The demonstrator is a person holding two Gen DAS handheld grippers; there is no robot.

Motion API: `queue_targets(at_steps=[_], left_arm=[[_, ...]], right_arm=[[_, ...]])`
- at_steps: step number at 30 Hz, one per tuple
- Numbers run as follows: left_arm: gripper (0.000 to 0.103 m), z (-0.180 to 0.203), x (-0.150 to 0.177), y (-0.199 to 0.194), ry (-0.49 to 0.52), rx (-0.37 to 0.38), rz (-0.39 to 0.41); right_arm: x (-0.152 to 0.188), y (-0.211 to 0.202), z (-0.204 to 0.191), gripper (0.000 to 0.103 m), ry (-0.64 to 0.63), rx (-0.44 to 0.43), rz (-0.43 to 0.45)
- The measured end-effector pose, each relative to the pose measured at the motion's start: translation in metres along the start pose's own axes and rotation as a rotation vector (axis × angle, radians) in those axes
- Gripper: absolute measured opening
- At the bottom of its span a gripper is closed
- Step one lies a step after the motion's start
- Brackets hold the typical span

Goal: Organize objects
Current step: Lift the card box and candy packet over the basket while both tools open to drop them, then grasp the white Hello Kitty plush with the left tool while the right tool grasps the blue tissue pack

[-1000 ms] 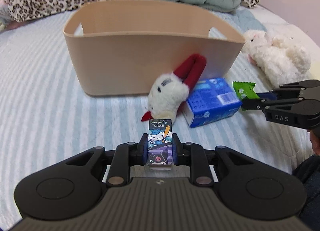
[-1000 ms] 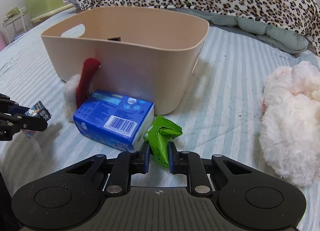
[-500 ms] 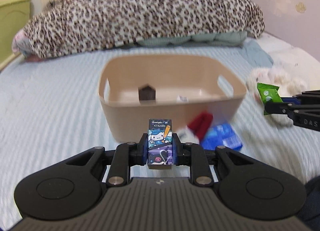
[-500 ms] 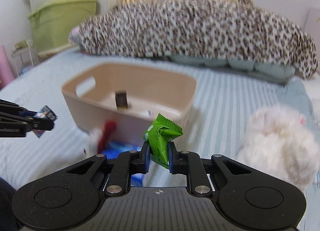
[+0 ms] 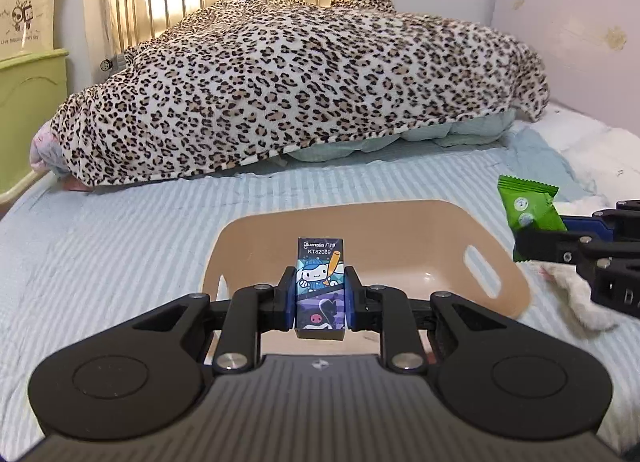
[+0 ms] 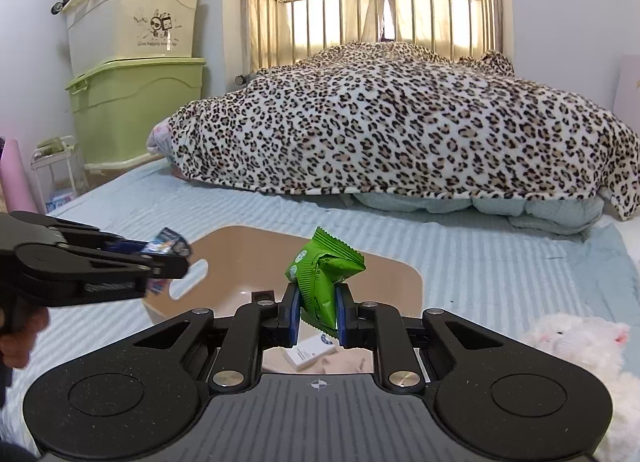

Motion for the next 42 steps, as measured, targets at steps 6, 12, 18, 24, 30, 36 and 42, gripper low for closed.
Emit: queue_targets(at_steps=[6, 12, 18, 24, 30, 36, 42], left_arm=[[0.025, 0.007, 0.000, 0.047, -0.013, -0.070, -0.065], [0.025, 0.004, 0.021, 0.089, -0.074, -0.132, -0.163], [0.025, 0.003, 0.037, 0.100, -0.072, -0.152, -0.204], [0.065, -0.009, 0.038, 0.079, -0.103, -0.156, -0.193], [0.083, -0.017, 0.035, 0.038, -0.124, -0.146, -0.129], [0.096, -0.012, 0.043, 0.000, -0.077, -0.109, -0.118], [0.096, -0.003, 0.073, -0.008, -0.036, -0.069, -0.206]], right_arm=[[0.007, 0.043, -0.001, 0.016, -0.005, 0.021, -0.055], [0.031, 0.080, 0.001, 0.016, 0.010, 0.036, -0.155], [0.043, 0.100, 0.002, 0.018, 0.030, 0.041, -0.221], [0.040, 0.082, 0.000, 0.069, 0.040, 0.047, -0.187], [0.042, 0.046, -0.007, 0.091, 0.013, 0.034, -0.160], [0.056, 0.021, -0.021, 0.103, -0.029, 0.016, -0.191], [0.092, 0.022, -0.036, 0.103, -0.032, -0.006, -0.286]])
Point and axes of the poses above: each gripper's, at about its wrist camera, not at the fingertips, and y roughly the way its jaws point, z to its right, x to its underside, the point moved 4 cm from there along y, roughly the way its jaws point, and after that the axes turned 6 degrees about -x, right-handed, at the moved point
